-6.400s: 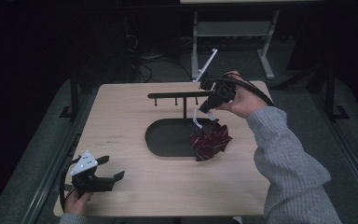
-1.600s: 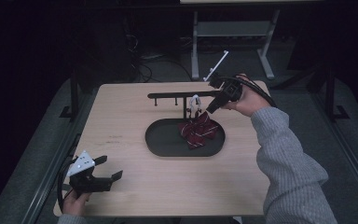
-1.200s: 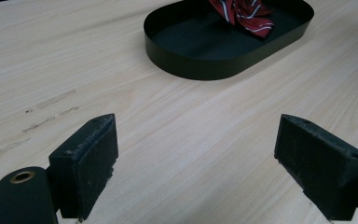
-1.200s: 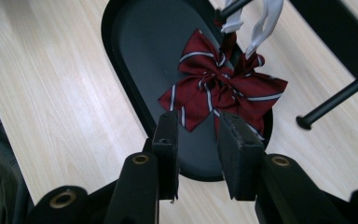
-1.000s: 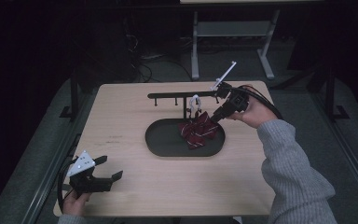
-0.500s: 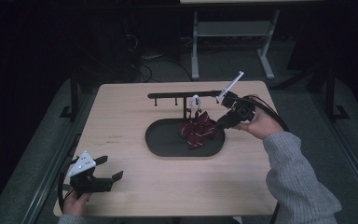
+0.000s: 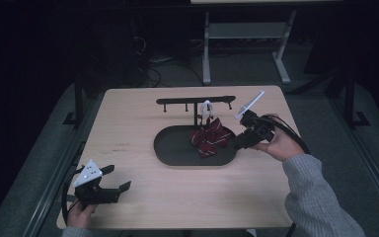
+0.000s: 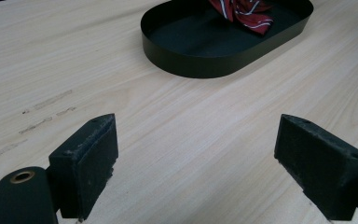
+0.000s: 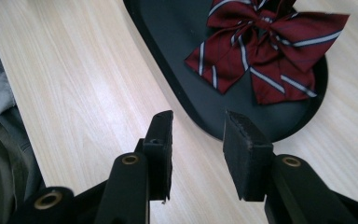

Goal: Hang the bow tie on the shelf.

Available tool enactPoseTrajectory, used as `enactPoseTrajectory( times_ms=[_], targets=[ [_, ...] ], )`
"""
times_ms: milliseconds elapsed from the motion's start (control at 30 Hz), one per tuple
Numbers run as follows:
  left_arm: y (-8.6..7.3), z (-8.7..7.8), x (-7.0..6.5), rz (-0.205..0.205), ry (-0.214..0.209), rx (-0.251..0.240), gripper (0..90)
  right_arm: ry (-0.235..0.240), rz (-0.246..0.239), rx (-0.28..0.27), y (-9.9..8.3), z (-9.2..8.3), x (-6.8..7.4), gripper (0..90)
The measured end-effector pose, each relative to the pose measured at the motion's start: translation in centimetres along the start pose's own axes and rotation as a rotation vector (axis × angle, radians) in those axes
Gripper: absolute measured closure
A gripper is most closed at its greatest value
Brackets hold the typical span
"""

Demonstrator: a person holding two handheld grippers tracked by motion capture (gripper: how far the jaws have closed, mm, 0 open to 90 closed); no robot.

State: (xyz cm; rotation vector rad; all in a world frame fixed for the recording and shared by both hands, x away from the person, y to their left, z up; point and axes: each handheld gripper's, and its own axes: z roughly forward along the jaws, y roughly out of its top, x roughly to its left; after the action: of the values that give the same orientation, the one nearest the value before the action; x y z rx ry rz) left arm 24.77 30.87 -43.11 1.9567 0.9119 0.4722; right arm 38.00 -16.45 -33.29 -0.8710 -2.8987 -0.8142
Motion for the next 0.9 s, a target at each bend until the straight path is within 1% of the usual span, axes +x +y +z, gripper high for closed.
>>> enactPoseTrajectory(
  times_ms=[133,267,300,467,733,900],
  targets=[
    [0.0,0.0,0.0,0.001,0.002,0.001,13.1,-0.002,0.004,-0.006,-0.9,0.5,0.2,59.9],
    [0.0,0.0,0.0,0.000,0.000,0.001,13.1,-0.003,0.010,-0.007,-1.5,0.7,0.2,58.3],
    [0.0,0.0,0.0,-0.002,0.000,0.001,13.1,0.002,0.025,-0.013,-1.8,0.8,0.3,57.8],
    [0.0,0.0,0.0,-0.001,0.000,0.002,13.1,-0.001,0.038,-0.026,-2.7,1.1,0.5,55.1],
    [0.0,0.0,0.0,-0.001,0.002,0.004,13.1,0.004,0.045,-0.039,-4.0,1.6,0.9,52.9],
    [0.0,0.0,-0.1,-0.001,0.002,0.006,13.1,0.005,0.046,-0.037,-4.7,2.0,1.2,51.7]
  ],
)
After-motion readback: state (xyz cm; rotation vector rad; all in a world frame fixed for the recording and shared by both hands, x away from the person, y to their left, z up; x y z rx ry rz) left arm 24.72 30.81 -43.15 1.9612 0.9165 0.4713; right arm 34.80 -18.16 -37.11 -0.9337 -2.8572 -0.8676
